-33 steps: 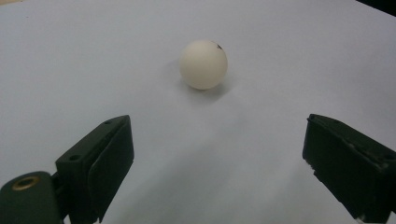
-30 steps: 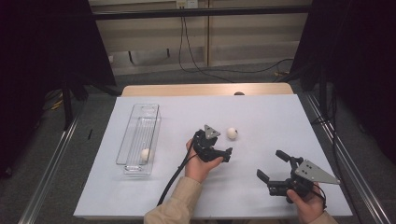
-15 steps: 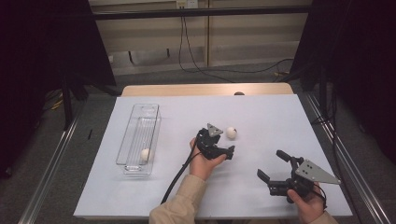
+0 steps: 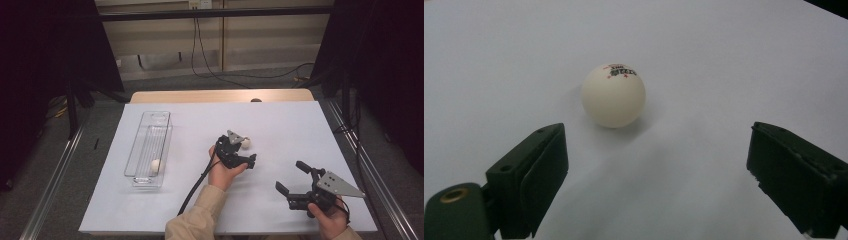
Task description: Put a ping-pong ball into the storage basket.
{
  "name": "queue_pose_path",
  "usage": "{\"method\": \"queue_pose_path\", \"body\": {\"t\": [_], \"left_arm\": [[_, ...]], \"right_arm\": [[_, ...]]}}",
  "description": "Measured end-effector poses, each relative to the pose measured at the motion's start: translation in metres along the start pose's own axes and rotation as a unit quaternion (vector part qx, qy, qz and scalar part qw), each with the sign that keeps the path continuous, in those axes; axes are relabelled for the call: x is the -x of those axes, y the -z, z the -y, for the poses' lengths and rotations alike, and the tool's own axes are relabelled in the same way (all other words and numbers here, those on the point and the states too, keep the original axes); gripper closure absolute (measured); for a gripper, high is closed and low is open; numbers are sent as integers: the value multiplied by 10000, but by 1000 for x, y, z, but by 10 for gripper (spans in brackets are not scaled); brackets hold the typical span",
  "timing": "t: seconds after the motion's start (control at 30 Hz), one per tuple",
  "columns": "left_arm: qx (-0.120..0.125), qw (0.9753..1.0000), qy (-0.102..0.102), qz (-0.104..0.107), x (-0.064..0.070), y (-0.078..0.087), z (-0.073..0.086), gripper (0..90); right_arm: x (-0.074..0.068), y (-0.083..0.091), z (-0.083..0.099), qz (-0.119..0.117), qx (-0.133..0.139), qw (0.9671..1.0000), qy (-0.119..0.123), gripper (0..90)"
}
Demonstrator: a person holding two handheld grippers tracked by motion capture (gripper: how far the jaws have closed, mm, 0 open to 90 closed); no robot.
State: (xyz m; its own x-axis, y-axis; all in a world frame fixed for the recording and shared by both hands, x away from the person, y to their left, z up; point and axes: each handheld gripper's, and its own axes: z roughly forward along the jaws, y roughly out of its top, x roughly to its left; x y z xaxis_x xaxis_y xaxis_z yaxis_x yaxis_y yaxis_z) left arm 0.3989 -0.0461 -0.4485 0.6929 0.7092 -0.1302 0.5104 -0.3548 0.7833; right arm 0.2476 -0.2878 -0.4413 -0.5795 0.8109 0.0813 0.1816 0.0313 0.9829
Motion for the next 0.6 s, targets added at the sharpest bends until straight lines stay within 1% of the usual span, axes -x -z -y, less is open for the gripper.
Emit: {"method": "queue_pose_path", "body": {"t": [0.2, 0.23, 0.3, 0.33, 0.4, 0.47, 0.6], "left_arm": [[4, 9999, 27, -97, -4, -2, -1, 98], [-31, 9999, -22, -103, -5, -3, -2, 99], [-30, 9999, -2, -120, -5, -4, -2, 99], [8, 9999, 32, -128, -4, -5, -3, 100], [-14, 9999, -3, -144, -5, -6, -4, 103], [12, 9998, 21, -172, -4, -8, -5, 104], [4, 9998, -5, -198, -5, -12, -7, 113]], "right_arm": [[0, 0, 0, -5, 3, 10000, -6, 13], [0, 0, 0, -1, 6, 10000, -6, 13], [0, 0, 0, -2, 7, 10000, -10, 13], [0, 0, 0, -2, 6, 10000, -9, 13], [0, 0, 0, -6, 10, 10000, -7, 13], [0, 0, 0, -6, 1, 10000, -16, 13], [0, 0, 0, -9, 15, 10000, -16, 13]]}}
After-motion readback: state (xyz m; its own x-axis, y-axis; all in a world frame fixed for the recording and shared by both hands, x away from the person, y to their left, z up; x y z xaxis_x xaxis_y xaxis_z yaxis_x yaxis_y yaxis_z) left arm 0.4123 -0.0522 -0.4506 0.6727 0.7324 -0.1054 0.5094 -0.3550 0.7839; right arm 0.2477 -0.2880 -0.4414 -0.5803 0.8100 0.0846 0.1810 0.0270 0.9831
